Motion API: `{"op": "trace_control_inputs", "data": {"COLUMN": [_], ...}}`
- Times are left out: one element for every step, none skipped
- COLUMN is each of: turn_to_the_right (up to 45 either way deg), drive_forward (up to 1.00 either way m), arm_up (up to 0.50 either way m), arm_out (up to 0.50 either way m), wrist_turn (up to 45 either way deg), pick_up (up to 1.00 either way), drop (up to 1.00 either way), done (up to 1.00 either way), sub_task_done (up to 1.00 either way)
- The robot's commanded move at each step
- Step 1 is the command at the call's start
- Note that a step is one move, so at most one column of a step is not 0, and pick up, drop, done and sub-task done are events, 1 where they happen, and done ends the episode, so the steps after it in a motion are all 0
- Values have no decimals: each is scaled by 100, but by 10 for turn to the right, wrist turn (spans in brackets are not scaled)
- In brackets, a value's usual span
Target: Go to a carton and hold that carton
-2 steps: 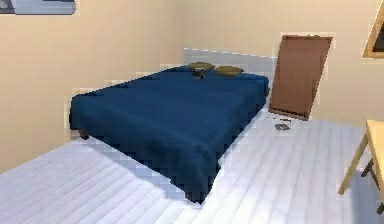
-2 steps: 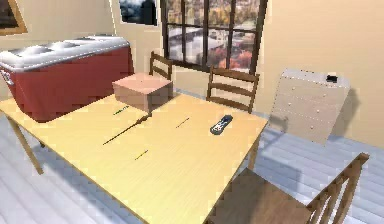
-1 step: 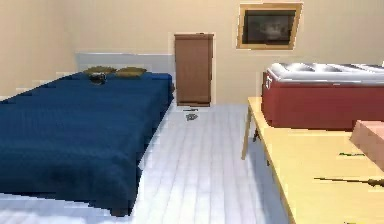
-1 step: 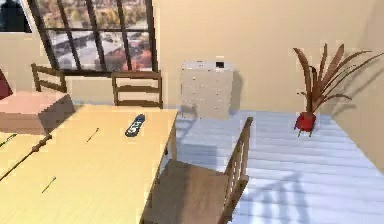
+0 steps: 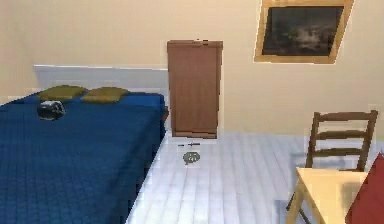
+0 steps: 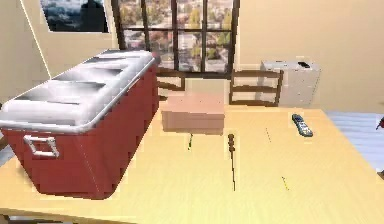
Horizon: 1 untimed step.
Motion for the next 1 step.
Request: {"op": "trace_control_inputs", "data": {"turn_to_the_right": [0], "drive_forward": [95], "arm_up": [0], "arm_out": [0], "wrist_turn": [0], "pick_up": [0], "drop": [0], "done": [0], "sub_task_done": [0]}}
